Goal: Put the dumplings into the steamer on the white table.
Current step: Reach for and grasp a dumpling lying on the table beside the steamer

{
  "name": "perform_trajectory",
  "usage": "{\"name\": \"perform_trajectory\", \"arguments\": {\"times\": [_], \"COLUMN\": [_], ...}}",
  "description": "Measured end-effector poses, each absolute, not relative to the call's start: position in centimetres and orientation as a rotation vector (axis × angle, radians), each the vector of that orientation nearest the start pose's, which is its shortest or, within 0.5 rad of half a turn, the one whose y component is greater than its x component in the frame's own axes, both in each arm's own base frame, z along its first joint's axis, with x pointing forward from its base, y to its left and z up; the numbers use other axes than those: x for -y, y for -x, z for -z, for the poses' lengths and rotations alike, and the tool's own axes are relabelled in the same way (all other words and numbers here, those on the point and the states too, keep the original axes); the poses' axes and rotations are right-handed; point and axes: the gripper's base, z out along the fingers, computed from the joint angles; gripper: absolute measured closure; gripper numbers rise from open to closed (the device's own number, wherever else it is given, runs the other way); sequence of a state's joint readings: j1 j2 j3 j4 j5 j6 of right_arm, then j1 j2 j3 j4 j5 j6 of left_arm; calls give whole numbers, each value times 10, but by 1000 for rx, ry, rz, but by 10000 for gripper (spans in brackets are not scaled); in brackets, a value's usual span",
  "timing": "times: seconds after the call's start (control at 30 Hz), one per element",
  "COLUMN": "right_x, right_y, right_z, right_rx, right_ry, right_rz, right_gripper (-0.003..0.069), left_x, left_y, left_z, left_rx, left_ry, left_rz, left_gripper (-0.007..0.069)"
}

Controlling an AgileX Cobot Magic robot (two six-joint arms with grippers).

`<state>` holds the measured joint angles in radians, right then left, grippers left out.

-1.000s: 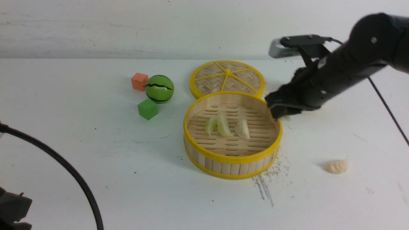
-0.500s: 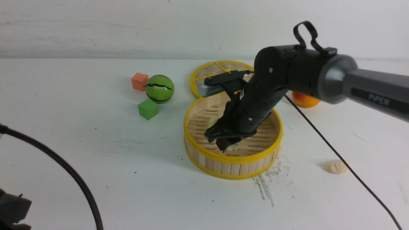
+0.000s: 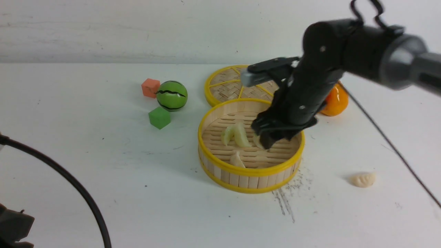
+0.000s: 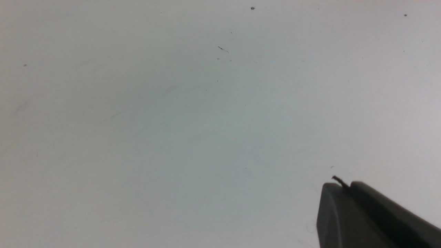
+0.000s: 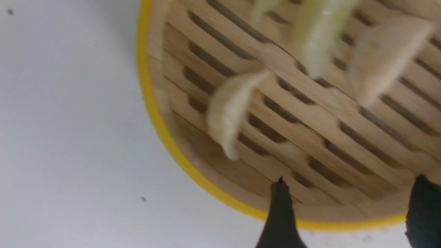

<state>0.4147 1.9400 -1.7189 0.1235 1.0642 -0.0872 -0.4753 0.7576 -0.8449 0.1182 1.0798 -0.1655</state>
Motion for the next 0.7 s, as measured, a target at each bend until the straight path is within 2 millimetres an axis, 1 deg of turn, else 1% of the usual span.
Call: {"name": "perform_trajectory", "arguments": {"times": [0.07, 0.1, 0.13, 0.17, 0.2, 0.27, 0.37, 0.43, 0.47, 0.5, 0.57, 0.7], "right_x": [-151, -132, -120, -102, -90, -63, -32, -22, -21, -18, -18, -19], "right_y": [-378, -373, -369, -364, -359, -351, -341, -339, -339, -339, -341, -354], "right_z": [-294, -299, -301, -301, -302, -295, -273, -258, -254, -242, -234, -218], "right_rx": [-2732, -2763, -2779, -2799, -2807, -2830, -2845, -2845, -2845, -2838, -2831, -2796], "right_ry": [592, 553, 521, 463, 417, 288, 68, -27, -42, -89, -115, -208], "right_rz": [-181, -149, -135, -124, -119, -113, -133, -150, -154, -169, -180, -205], "right_gripper": [190, 189, 188, 188, 188, 188, 188, 188, 188, 188, 188, 187], "left_x": [47, 47, 47, 47, 47, 47, 48, 48, 48, 48, 48, 48], "left_y": [-111, -111, -111, -111, -112, -112, -112, -113, -113, -113, -113, -113], "left_z": [-339, -339, -339, -339, -339, -340, -340, -341, -341, -341, -341, -341], "left_rx": [-2437, -2437, -2437, -2437, -2436, -2431, -2421, -2415, -2413, -2409, -2406, -2406], "left_ry": [-405, -405, -405, -405, -405, -405, -403, -403, -402, -402, -402, -402], "left_rz": [124, 124, 124, 124, 124, 128, 136, 138, 140, 141, 142, 142], "left_gripper": [606, 606, 605, 603, 602, 599, 596, 596, 595, 594, 592, 587]}}
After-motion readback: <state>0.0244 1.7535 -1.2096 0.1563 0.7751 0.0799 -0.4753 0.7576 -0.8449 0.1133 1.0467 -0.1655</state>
